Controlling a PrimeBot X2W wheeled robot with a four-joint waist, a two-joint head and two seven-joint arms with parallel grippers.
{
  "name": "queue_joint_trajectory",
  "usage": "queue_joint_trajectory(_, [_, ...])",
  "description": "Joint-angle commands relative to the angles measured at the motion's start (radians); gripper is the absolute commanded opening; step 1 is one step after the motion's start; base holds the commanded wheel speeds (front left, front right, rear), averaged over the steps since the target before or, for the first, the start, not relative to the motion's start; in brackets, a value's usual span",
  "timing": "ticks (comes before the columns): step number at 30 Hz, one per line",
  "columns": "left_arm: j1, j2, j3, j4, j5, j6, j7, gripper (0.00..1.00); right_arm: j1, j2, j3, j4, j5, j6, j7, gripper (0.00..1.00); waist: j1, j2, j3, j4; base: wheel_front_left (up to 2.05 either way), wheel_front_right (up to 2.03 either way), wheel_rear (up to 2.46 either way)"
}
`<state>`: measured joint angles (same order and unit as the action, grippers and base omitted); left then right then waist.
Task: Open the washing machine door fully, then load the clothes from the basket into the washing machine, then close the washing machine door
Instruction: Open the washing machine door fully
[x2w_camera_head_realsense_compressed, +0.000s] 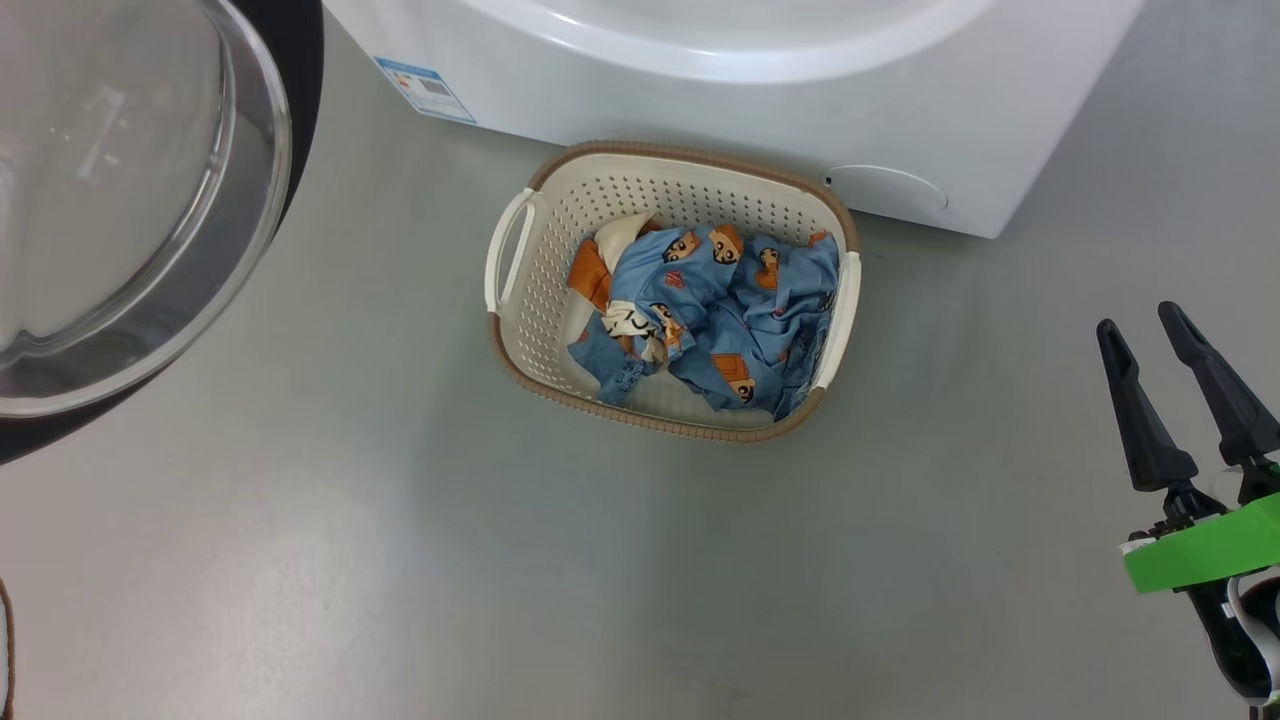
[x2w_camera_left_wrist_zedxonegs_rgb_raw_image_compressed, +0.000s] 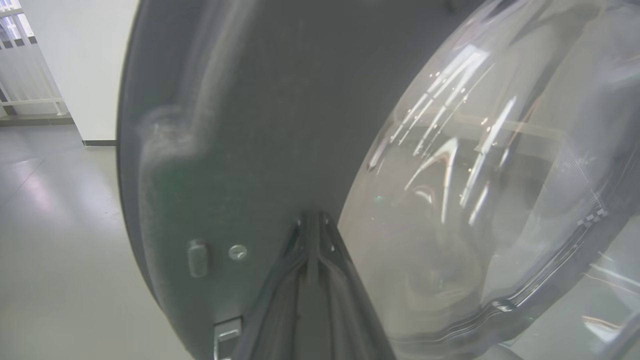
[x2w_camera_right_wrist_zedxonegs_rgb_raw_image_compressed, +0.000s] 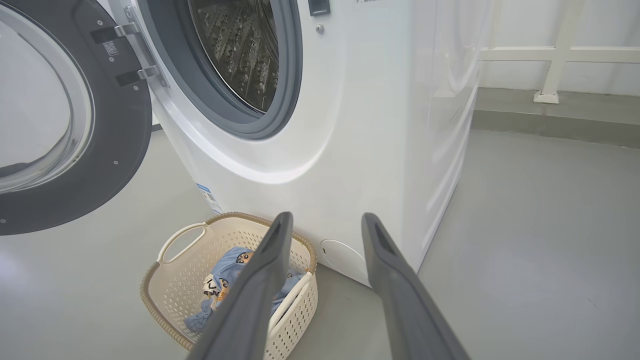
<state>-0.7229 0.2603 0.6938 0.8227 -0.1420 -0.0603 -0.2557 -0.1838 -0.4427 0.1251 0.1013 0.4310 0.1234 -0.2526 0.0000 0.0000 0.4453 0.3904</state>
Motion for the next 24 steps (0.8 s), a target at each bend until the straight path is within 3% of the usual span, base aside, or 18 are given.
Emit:
queue_joint_trajectory(1, [-0.003, 0.079, 0.024, -0.013, 0.011, 0.009, -0.006, 0.00, -0.007, -0.019, 0.020, -0.026, -0.007, 0.007, -0.009, 0.71, 0.0000, 0.0000, -0.002, 0.001, 0.00, 0.00, 0.00])
queue_joint_trajectory(12, [0.058, 0.050, 0.017, -0.045, 0.025, -0.046, -0.006, 0.00, 0.004, 0.007, 0.046, -0.007, -0.003, 0.007, -0.009, 0.72, 0.0000, 0.0000, -0.080, -0.002, 0.00, 0.00, 0.00])
queue_joint_trajectory(20, [0.163, 0.003, -0.062, -0.172, 0.023, -0.069, -0.006, 0.00, 0.018, 0.042, 0.059, 0.004, 0.003, 0.007, -0.009, 0.72, 0.0000, 0.0000, -0.165, -0.012, 0.00, 0.00, 0.00])
queue_joint_trajectory(24, [0.232, -0.011, -0.155, -0.262, -0.022, -0.070, -0.006, 0.00, 0.030, 0.062, 0.060, 0.005, 0.005, 0.007, -0.009, 0.73, 0.0000, 0.0000, -0.204, -0.028, 0.00, 0.00, 0.00])
